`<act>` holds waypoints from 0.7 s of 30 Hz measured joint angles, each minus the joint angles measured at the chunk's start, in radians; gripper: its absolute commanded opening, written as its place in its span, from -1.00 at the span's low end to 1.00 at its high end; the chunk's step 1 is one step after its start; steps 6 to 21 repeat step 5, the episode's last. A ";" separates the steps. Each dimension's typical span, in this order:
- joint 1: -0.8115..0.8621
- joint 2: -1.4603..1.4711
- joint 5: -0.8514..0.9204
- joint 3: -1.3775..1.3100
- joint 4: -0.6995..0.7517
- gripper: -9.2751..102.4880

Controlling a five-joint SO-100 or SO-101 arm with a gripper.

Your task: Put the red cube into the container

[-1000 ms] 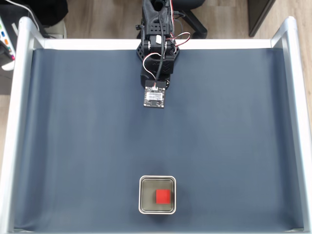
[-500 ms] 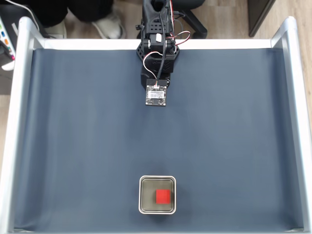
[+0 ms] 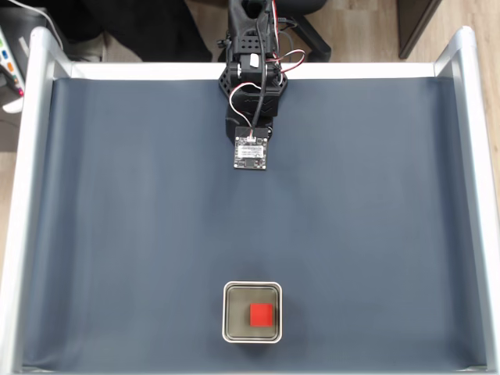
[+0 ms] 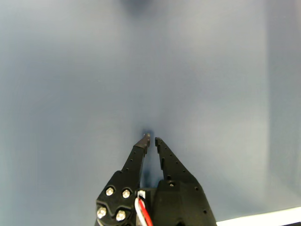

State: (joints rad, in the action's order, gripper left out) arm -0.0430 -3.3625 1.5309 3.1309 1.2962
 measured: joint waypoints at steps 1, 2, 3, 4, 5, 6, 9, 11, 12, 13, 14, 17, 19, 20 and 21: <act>0.000 0.000 0.000 0.000 0.000 -0.80; 0.000 0.000 0.000 0.000 0.000 -0.80; 0.000 0.000 0.000 0.000 0.000 -0.80; 0.000 0.000 0.000 0.000 0.000 -0.80; 0.000 0.000 0.000 0.000 0.000 -0.80; 0.000 0.000 0.000 0.000 0.000 -0.80; 0.000 0.000 0.000 0.000 0.000 -0.80; 0.000 0.000 0.000 0.000 0.000 -0.80; 0.000 0.000 0.000 0.000 0.000 -0.80; 0.000 0.000 0.000 0.000 0.000 -0.80; 0.000 0.000 0.000 0.000 0.000 -0.80; 0.000 0.000 0.000 0.000 0.000 -0.80; 0.000 0.000 0.000 0.000 0.000 -0.80; 0.000 0.000 0.000 0.000 0.000 -0.80; 0.000 0.000 0.000 0.000 0.000 -0.80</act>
